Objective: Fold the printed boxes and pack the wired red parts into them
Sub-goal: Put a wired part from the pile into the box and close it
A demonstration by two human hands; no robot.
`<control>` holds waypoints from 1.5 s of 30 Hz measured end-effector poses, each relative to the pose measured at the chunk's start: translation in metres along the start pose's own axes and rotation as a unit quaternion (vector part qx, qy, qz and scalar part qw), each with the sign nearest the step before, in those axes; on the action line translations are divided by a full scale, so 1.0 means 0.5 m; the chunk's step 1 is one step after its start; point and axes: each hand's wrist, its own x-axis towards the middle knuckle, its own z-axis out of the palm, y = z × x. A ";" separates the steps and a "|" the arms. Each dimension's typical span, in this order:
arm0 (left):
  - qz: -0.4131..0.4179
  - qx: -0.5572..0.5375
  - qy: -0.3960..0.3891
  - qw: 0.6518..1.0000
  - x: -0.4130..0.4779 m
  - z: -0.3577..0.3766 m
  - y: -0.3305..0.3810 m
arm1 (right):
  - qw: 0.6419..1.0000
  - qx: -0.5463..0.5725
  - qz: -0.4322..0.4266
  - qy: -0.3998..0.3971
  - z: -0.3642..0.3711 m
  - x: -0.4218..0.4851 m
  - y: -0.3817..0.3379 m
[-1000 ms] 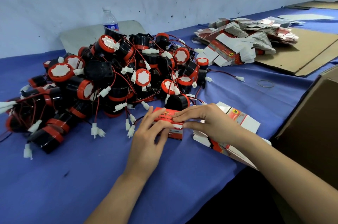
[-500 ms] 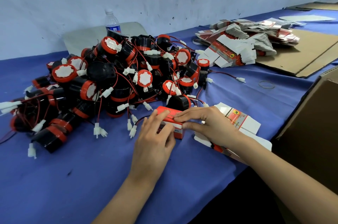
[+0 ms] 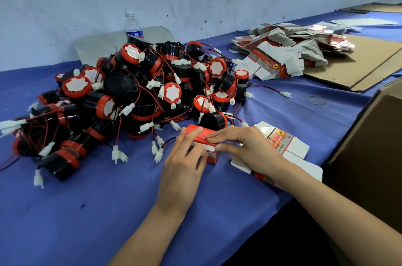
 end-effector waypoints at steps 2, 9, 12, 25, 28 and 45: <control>0.003 0.006 -0.004 1.000 0.000 0.001 0.001 | 1.000 -0.001 0.003 0.003 0.002 0.001 -0.001; -0.008 0.034 -0.003 0.999 0.000 0.012 -0.006 | 1.000 0.001 0.023 -0.003 -0.003 0.003 -0.006; 0.010 0.037 0.020 0.999 -0.002 0.013 -0.011 | 0.999 0.006 0.034 -0.011 -0.003 0.005 -0.008; -0.225 -0.237 -0.013 0.945 -0.010 0.036 -0.038 | 0.996 -0.078 -0.006 -0.032 0.012 0.007 -0.044; -0.224 -0.217 0.013 0.950 -0.008 0.034 -0.045 | 0.992 -0.119 0.027 -0.043 0.015 0.025 -0.055; -0.208 -0.192 -0.009 0.959 -0.015 0.036 -0.044 | 0.960 -0.220 -0.090 0.151 0.014 0.028 -0.067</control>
